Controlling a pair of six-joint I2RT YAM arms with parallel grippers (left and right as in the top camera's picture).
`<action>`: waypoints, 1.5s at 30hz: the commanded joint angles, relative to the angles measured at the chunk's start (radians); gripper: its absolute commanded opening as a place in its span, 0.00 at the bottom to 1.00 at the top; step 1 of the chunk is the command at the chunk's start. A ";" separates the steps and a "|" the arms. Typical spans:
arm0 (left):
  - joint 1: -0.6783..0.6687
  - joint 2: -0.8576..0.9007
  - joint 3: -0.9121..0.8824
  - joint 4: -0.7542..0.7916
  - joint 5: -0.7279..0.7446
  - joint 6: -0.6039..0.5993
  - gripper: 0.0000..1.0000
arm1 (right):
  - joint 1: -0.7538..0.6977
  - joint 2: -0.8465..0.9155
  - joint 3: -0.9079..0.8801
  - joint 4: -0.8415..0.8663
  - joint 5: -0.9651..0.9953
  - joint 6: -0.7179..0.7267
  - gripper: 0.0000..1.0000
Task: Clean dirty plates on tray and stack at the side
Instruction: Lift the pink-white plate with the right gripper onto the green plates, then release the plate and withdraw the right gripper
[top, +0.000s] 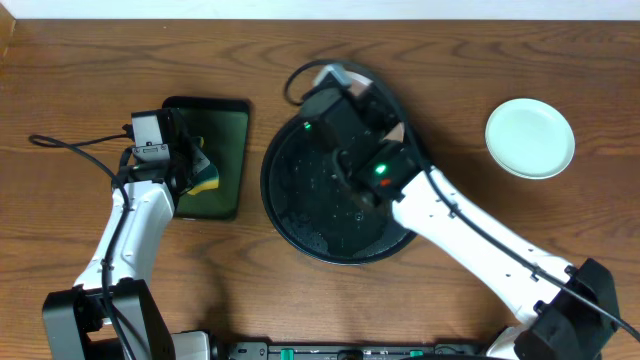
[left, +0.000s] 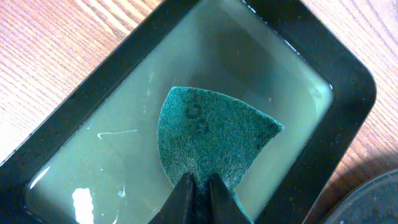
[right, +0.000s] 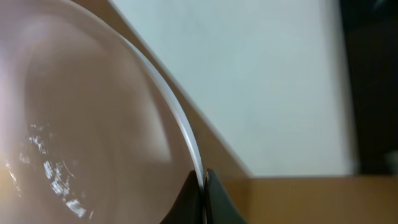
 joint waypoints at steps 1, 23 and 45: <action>0.002 -0.010 -0.010 0.001 0.006 0.017 0.08 | 0.040 -0.008 0.017 0.078 0.174 -0.284 0.01; 0.002 -0.010 -0.010 -0.018 0.006 0.016 0.07 | -0.119 0.031 0.011 -0.069 -0.099 0.211 0.01; 0.002 -0.010 -0.010 -0.021 0.006 0.017 0.07 | -1.130 0.073 0.012 -0.312 -1.233 0.605 0.02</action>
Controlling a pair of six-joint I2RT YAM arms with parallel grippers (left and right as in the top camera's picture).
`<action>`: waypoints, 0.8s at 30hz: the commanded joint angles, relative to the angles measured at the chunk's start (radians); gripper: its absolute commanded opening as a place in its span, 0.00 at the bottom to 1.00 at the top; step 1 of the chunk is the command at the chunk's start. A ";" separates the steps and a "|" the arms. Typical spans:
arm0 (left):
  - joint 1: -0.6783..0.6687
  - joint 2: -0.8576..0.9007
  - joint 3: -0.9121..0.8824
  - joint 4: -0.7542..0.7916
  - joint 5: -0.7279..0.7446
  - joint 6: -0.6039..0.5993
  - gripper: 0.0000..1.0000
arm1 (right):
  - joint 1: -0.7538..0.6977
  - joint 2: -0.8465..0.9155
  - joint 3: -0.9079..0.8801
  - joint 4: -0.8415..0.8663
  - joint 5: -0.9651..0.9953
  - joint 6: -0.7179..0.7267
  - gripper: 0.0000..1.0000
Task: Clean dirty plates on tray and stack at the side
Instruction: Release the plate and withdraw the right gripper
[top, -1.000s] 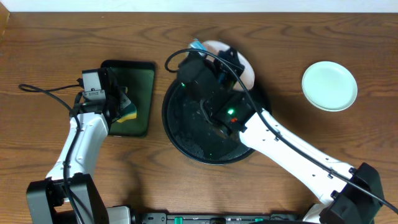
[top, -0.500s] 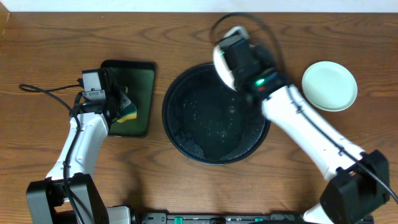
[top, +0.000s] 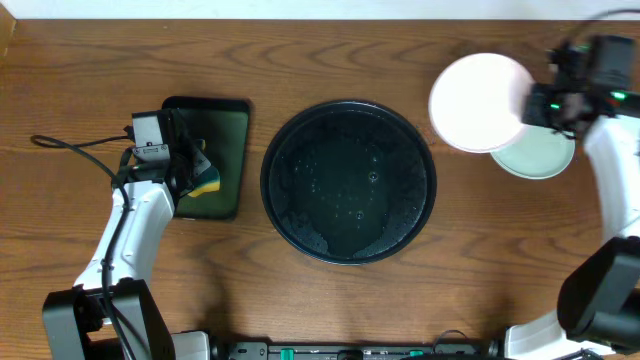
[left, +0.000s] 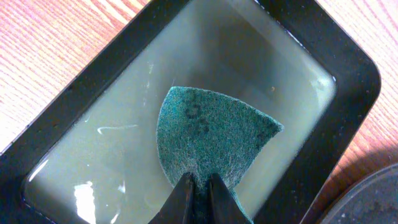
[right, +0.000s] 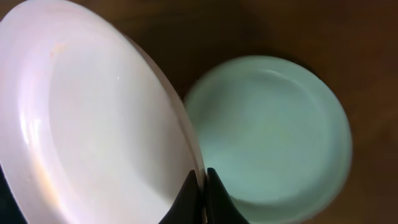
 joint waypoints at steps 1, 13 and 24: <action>0.002 -0.010 -0.010 -0.002 -0.005 0.017 0.07 | -0.093 0.039 0.006 -0.022 -0.068 0.071 0.01; 0.002 -0.010 -0.010 -0.005 -0.005 0.017 0.07 | -0.196 0.136 0.006 0.027 0.095 0.263 0.03; 0.003 -0.008 -0.010 0.019 -0.005 -0.046 0.08 | -0.167 0.167 0.006 -0.022 -0.172 0.265 0.83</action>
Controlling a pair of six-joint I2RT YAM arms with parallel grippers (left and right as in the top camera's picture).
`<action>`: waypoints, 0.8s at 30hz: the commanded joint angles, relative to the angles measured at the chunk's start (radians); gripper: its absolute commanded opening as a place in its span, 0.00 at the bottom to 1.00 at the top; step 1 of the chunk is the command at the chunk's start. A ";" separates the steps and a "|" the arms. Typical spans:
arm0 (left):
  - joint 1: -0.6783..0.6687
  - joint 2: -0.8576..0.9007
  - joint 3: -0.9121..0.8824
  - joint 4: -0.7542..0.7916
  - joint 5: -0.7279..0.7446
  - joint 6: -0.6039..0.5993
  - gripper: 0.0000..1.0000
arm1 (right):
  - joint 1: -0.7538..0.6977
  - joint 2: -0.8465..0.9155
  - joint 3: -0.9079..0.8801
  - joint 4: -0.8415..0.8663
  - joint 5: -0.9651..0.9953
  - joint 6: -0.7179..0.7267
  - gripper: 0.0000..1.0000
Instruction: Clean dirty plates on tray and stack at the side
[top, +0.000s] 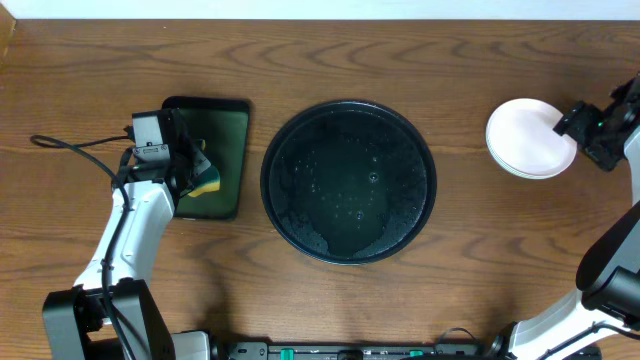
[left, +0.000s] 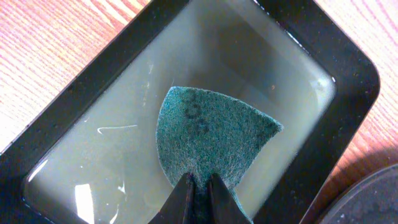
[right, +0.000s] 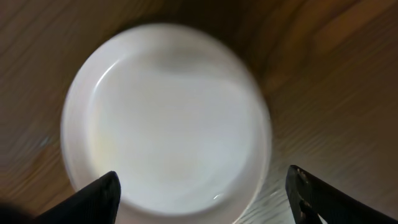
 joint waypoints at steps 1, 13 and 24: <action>0.002 -0.008 -0.010 0.023 -0.005 -0.040 0.07 | 0.038 0.008 0.006 -0.029 -0.211 0.016 0.83; 0.002 0.107 -0.010 0.172 -0.039 -0.040 0.08 | 0.356 0.008 0.006 -0.134 -0.207 0.008 0.90; 0.002 0.058 -0.002 0.166 0.026 -0.005 0.74 | 0.577 -0.053 0.006 -0.156 -0.134 0.008 0.99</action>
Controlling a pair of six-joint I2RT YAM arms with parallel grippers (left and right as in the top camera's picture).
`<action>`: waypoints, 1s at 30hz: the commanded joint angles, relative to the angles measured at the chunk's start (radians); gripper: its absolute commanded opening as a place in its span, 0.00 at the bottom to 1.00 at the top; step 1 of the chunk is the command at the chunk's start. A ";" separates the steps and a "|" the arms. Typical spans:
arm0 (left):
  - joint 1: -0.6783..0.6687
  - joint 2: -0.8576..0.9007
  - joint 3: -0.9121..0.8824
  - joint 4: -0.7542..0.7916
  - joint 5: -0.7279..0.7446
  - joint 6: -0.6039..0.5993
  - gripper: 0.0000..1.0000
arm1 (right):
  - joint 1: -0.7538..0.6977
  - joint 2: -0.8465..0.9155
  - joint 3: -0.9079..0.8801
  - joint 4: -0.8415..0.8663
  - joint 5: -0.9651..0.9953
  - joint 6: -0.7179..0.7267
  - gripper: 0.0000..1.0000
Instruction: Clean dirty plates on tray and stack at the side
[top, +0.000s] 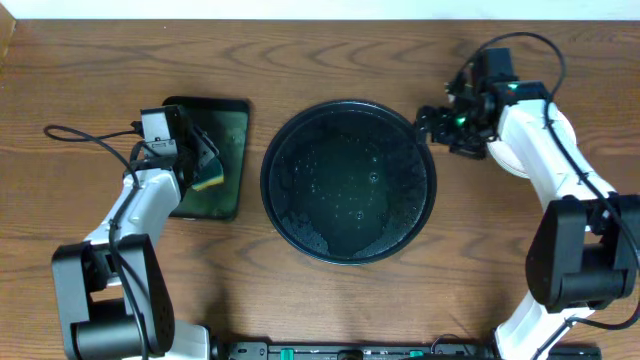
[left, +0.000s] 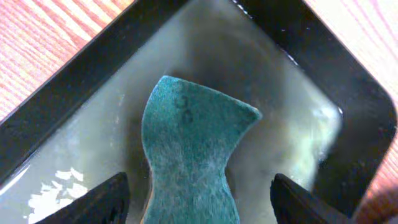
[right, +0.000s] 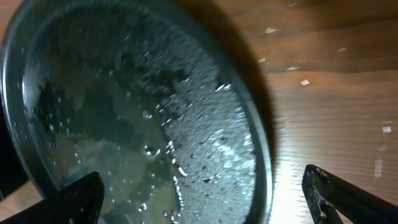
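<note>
The green sponge (left: 193, 143) lies in the soapy water of the black basin (left: 74, 74), free between the wide-apart fingers of my open left gripper (left: 198, 182). In the overhead view that gripper (top: 205, 163) sits over the basin (top: 230, 110). My right gripper (right: 202, 177) is open and holds nothing. It hangs over the right rim of the round black tray (right: 261, 155), which is wet with droplets. Overhead, the right gripper (top: 440, 125) is at the upper right edge of the tray (top: 290, 215). No plate shows on the tray. The plate stack is hidden under the right arm.
Brown wooden table (top: 330, 60) all round. The left arm's cable (top: 85, 135) trails left of the basin. The right arm (top: 545, 150) reaches in from the right edge across the spot beside the tray.
My left gripper has opened and the sponge now lies loose in the basin. My right gripper, still open, has moved from above the stacked plates to the tray's right rim.
First my right gripper was shut on a pink plate's rim over the tray while the left held the sponge over the basin. Then the plate hung above the green plate at the right. Then it lay on that plate, released. Now both grippers are open.
</note>
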 joint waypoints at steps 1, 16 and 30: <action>0.003 -0.117 0.002 -0.035 0.014 0.016 0.74 | 0.016 -0.074 0.006 -0.019 0.027 0.002 0.99; 0.002 -0.784 0.004 -0.571 0.055 0.015 0.75 | 0.231 -0.542 -0.032 -0.354 0.209 -0.010 0.99; 0.002 -0.852 0.003 -0.755 0.055 0.015 0.75 | 0.468 -1.256 -0.317 -0.345 0.244 -0.002 0.99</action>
